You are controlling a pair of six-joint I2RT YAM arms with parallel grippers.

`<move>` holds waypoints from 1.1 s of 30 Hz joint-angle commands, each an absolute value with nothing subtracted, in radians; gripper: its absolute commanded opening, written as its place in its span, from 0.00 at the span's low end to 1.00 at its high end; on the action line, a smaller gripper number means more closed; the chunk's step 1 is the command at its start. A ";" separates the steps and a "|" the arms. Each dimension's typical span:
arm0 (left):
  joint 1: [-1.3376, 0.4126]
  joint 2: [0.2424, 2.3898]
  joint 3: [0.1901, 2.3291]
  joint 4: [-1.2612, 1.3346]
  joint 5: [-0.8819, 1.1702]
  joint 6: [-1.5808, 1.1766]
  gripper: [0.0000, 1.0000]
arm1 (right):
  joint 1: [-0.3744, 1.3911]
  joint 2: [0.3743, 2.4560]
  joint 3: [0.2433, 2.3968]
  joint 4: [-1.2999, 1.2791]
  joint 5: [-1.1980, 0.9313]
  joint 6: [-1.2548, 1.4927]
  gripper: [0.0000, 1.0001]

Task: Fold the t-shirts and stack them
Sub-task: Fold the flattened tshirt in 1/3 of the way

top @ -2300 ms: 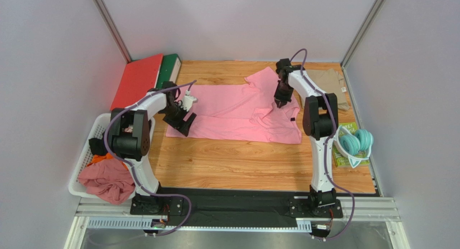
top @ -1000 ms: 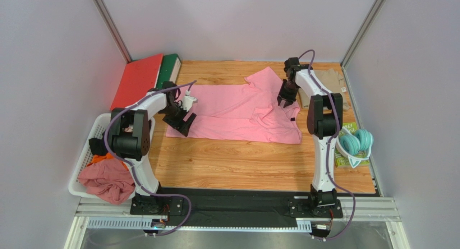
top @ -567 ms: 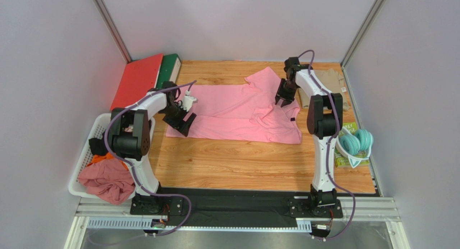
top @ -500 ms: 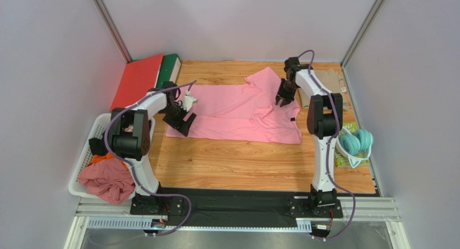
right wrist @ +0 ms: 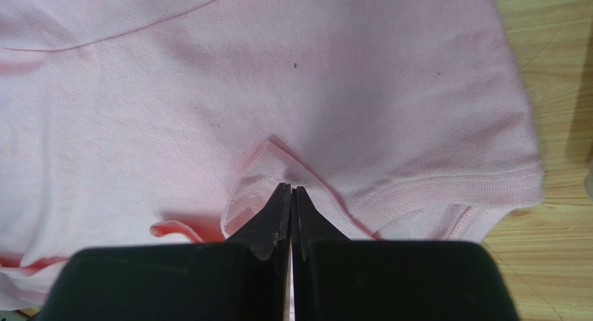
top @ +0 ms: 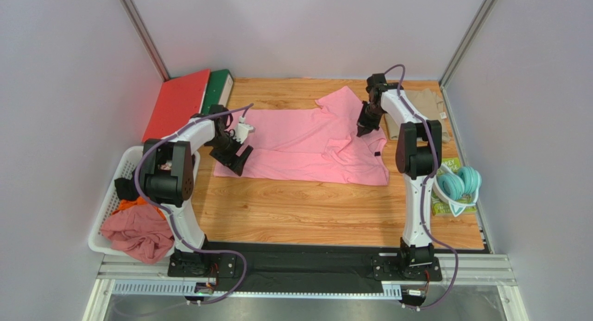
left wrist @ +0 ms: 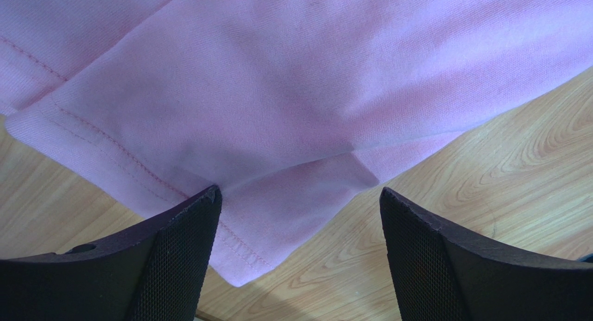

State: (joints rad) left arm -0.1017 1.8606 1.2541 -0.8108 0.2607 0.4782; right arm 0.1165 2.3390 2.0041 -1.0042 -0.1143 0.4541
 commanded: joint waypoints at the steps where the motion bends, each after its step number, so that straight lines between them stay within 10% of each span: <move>1: -0.101 1.865 1.289 -0.821 0.267 0.495 0.90 | 0.118 2.299 2.031 -0.996 -0.118 0.440 0.00; 14: -0.101 1.875 1.281 -0.808 0.267 0.494 0.90 | 0.115 2.201 2.000 -0.999 -0.080 0.417 0.00; 17: -0.101 1.876 1.284 -0.808 0.267 0.494 0.90 | 0.117 2.184 1.974 -0.994 -0.058 0.379 0.29; 20: -0.101 1.878 1.293 -0.805 0.267 0.495 0.90 | 0.115 2.190 1.967 -1.003 -0.037 0.353 0.06; 24: -0.101 1.882 1.304 -0.808 0.270 0.494 0.90 | 0.117 2.226 1.994 -1.014 -0.038 0.321 0.34; 33: -0.101 1.888 1.330 -0.811 0.287 0.477 0.90 | 0.107 2.315 2.063 -1.034 -0.176 0.268 0.37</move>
State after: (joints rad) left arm -0.1017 1.8801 1.2861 -0.8150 0.2615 0.4767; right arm 0.1154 2.2810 2.0113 -1.0241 -0.0998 0.3153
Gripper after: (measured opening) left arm 0.901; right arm 0.383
